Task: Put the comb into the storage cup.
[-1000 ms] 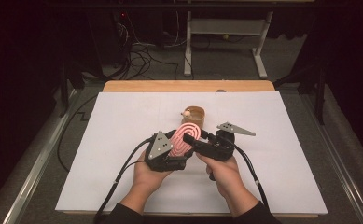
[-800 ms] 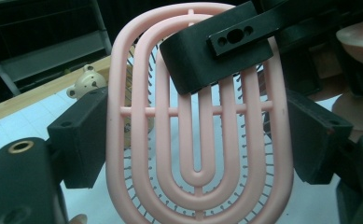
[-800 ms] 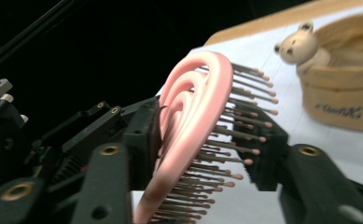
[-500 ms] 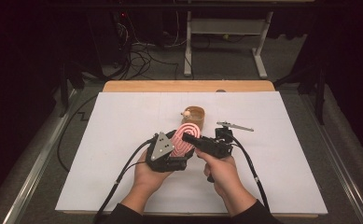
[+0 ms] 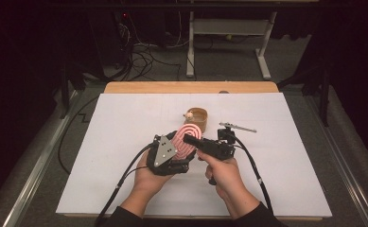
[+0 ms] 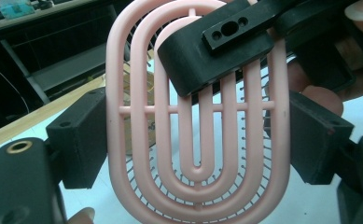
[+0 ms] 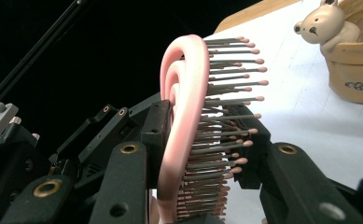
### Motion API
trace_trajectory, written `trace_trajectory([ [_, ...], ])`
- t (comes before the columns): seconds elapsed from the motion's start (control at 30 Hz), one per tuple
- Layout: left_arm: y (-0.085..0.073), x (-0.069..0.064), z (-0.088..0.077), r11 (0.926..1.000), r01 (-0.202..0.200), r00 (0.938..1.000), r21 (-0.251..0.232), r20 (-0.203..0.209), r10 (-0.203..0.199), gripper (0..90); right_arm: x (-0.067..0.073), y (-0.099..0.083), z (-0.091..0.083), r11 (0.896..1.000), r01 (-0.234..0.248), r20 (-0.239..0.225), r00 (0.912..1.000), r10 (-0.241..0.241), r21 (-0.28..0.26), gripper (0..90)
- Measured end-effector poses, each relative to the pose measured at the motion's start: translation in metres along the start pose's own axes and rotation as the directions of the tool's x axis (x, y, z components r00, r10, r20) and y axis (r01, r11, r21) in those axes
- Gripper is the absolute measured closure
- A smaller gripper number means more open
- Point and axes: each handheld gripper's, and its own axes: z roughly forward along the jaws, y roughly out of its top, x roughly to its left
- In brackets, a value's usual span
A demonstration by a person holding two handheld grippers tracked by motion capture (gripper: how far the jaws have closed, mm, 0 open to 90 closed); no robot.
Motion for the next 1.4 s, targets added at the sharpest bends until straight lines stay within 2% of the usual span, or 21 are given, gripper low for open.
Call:
trace_trajectory([
  [0.17, -0.001, 0.002, -0.002, 0.9997, 0.022, 0.9993, -0.007, 0.03, -0.022, 16.6, 0.0, 0.0, 0.0, 1.0, 0.001, -0.007, 1.0, -0.001, 0.001, 64.5],
  [0.37, -0.002, 0.003, -0.005, 0.9995, 0.029, 0.9988, -0.013, 0.04, -0.029, 12.7, 0.002, 0.002, -0.001, 1.0, 0.017, -0.016, 0.9997, -0.017, -0.008, 64.8],
  [0.47, -0.003, 0.004, -0.006, 0.9988, 0.044, 0.9974, -0.021, 0.058, -0.043, 12.5, 0.002, 0.003, -0.002, 1.0, 0.028, -0.017, 0.9995, -0.028, -0.013, 64.9],
  [0.5, -0.003, 0.005, -0.006, 0.9985, 0.053, 0.9969, -0.017, 0.059, -0.051, 7.9, 0.003, 0.004, -0.003, 0.999, 0.033, -0.02, 0.9993, -0.033, -0.014, 65.1],
  [0.67, -0.003, 0.009, -0.011, 0.9954, 0.088, 0.9919, -0.038, 0.094, -0.085, 3.7, 0.005, 0.006, -0.005, 0.998, 0.057, -0.018, 0.9982, -0.058, -0.028, 65.5],
  [0.93, -0.003, 0.013, -0.017, 0.9913, 0.119, 0.9871, -0.057, 0.115, -0.111, 0.0, 0.008, 0.012, -0.01, 0.994, 0.099, 0.0, 0.9951, -0.099, -0.048, 66.6],
  [1.17, -0.006, 0.016, -0.023, 0.9883, 0.134, 0.9843, -0.072, 0.125, -0.125, 0.0, 0.012, 0.02, -0.017, 0.984, 0.164, 0.04, 0.986, -0.162, -0.066, 66.8],
  [1.33, -0.015, 0.026, -0.031, 0.9864, 0.152, 0.9841, -0.062, 0.102, -0.145, 0.0, 0.014, 0.03, -0.023, 0.974, 0.211, 0.08, 0.9756, -0.204, -0.085, 66.9],
  [1.4, -0.02, 0.031, -0.035, 0.9852, 0.161, 0.9839, -0.058, 0.088, -0.156, 0.0, 0.015, 0.034, -0.026, 0.966, 0.24, 0.1, 0.968, -0.23, -0.1, 66.9],
])
